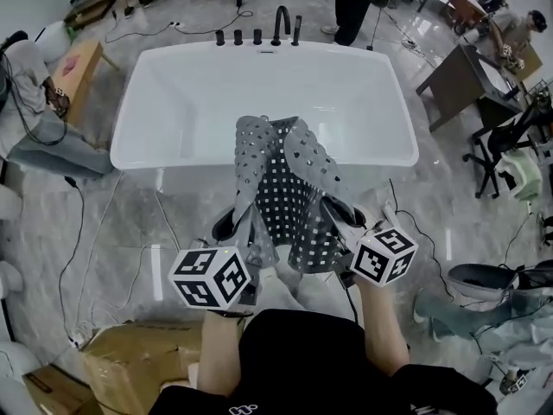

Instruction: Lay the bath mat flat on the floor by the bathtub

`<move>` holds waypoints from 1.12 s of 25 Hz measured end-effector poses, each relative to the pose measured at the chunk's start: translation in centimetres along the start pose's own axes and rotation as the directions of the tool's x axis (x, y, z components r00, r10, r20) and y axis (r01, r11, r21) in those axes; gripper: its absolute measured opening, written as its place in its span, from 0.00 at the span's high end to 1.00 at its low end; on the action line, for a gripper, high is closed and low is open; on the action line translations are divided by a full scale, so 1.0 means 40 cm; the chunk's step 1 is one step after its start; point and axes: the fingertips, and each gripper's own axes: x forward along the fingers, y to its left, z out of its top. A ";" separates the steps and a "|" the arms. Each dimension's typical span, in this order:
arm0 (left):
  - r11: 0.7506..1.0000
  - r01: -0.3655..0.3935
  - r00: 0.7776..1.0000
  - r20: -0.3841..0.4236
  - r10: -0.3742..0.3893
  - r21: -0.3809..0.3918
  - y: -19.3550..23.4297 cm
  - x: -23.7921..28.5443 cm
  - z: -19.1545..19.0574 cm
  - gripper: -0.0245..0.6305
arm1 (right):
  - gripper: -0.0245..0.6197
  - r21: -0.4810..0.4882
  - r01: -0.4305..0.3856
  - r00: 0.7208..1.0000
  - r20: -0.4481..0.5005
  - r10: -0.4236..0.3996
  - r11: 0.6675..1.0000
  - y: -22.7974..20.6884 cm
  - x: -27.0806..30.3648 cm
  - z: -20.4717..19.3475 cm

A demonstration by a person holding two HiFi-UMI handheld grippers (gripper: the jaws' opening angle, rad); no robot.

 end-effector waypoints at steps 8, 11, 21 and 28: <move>0.998 -0.054 0.997 -0.053 0.053 -0.019 -0.048 0.042 -0.089 0.93 | 0.91 0.061 -0.015 0.999 -0.051 0.018 0.998 -0.099 -0.041 -0.055; 0.996 -0.078 0.995 -0.070 0.076 -0.035 -0.059 0.058 -0.125 0.93 | 0.92 0.089 -0.015 0.997 -0.073 0.021 0.996 -0.144 -0.053 -0.087; 0.984 -0.171 0.975 -0.152 0.163 -0.040 -0.025 0.112 -0.237 0.93 | 0.92 0.153 -0.003 0.984 -0.175 0.030 0.988 -0.242 -0.050 -0.211; 0.981 -0.185 0.951 -0.262 0.164 -0.060 0.032 0.157 -0.330 0.93 | 0.92 0.214 0.040 0.973 -0.232 0.011 0.976 -0.293 -0.013 -0.315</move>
